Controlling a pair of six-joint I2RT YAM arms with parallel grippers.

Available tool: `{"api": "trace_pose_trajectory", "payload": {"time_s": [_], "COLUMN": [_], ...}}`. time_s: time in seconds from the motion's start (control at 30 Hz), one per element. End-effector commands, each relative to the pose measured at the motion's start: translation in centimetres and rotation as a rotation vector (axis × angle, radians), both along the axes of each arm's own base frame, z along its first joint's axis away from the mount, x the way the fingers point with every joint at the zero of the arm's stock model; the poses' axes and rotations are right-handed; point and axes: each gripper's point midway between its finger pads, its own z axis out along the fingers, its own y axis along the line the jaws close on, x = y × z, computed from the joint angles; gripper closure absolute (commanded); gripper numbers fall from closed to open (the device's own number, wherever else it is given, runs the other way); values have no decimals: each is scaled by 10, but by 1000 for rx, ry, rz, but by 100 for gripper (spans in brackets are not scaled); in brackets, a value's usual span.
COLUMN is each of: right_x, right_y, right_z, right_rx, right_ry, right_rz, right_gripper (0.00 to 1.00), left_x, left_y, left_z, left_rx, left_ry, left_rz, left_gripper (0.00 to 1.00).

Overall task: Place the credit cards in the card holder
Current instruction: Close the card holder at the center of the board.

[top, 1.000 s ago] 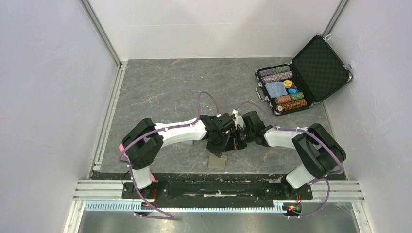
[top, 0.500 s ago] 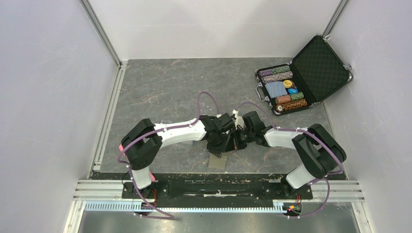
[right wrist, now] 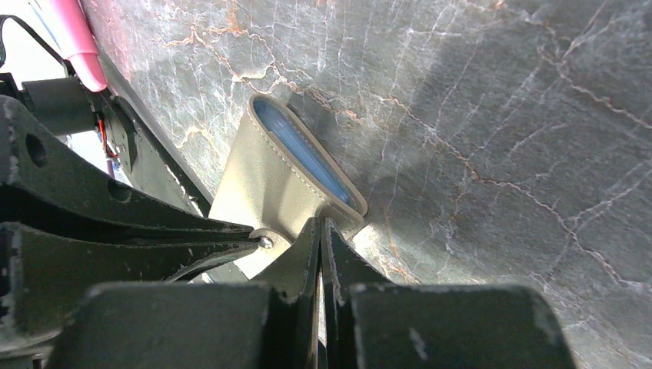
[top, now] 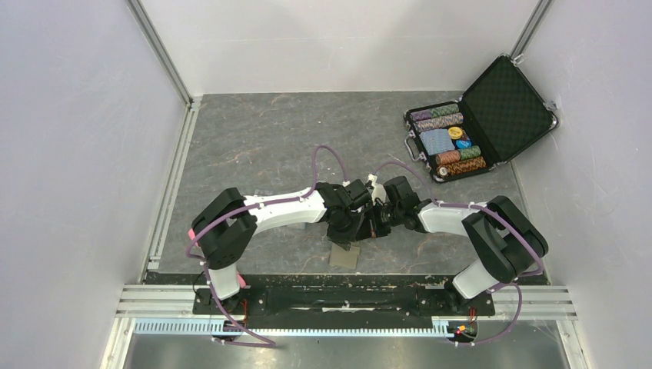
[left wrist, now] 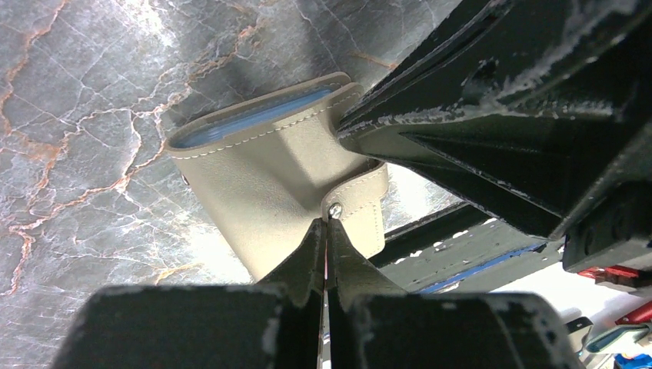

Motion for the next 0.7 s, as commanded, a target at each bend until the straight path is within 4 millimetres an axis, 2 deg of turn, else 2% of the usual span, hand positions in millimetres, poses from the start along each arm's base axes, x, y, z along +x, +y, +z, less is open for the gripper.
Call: {"api": "trace_pose_trajectory", "payload": {"time_s": [0.0, 0.4, 0.67], "right_x": [-13, -9, -10], "right_y": [-16, -12, -11], "right_z": [-20, -9, -7], "right_rx": [-94, -64, -56], "right_ry": [21, -19, -27], "right_rz": [6, 11, 16], "right_gripper": [100, 100, 100], "left_x": [-11, -15, -9], "left_y": [3, 11, 11], "left_z": [-9, -23, -21], "left_rx": [25, 53, 55], "left_ry": [44, 61, 30], "left_rz": [-1, 2, 7], "left_gripper": [98, 98, 98]}}
